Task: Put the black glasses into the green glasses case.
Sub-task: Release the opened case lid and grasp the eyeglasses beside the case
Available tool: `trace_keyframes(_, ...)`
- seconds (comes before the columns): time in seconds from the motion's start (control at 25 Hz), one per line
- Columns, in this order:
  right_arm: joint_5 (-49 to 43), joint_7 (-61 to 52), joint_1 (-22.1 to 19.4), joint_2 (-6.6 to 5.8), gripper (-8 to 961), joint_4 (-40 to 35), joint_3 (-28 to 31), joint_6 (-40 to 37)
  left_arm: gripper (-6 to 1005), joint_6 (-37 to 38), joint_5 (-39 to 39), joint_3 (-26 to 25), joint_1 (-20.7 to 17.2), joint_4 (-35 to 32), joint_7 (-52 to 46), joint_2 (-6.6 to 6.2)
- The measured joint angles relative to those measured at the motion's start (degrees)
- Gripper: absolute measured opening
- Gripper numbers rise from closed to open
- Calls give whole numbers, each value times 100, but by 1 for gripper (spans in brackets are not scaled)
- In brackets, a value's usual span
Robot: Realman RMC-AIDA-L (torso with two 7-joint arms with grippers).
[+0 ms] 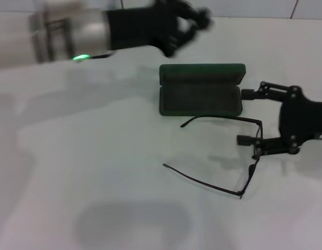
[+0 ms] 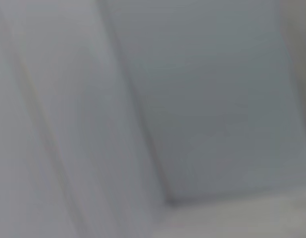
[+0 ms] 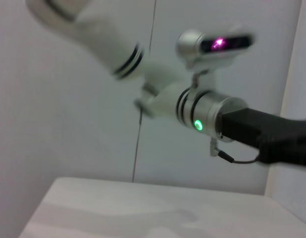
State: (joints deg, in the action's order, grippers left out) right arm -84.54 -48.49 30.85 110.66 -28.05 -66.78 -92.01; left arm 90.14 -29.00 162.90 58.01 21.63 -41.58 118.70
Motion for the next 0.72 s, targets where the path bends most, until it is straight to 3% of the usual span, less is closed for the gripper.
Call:
trace_keyframes(0.04, -10, -13, -7, -72, 852, -6, 101, -179, 145, 53, -438, 1, -218, -72, 165, 4)
trace_keyframes(0.16, -109, -81, 75, -125, 850, -72, 108, -181, 151, 45, -1711, 1, -912, -484, 708, 75)
trace_keyframes(0.36, -907, -777, 341, -119, 848, -789, 79, 41, 196, -206, -3171, -125, -1846, -1709, 1824, 103)
trace_keyframes(0.56, -2594, -1969, 801, -3, 845, -2147, 5, -152, 240, -314, -3846, -170, -2354, -2198, 1830, 119)
trace_keyframes(0.72, -3913, -2695, 1339, 104, 843, -3012, -213, -767, 276, -530, -4061, -171, -2552, -2267, 1216, 111)
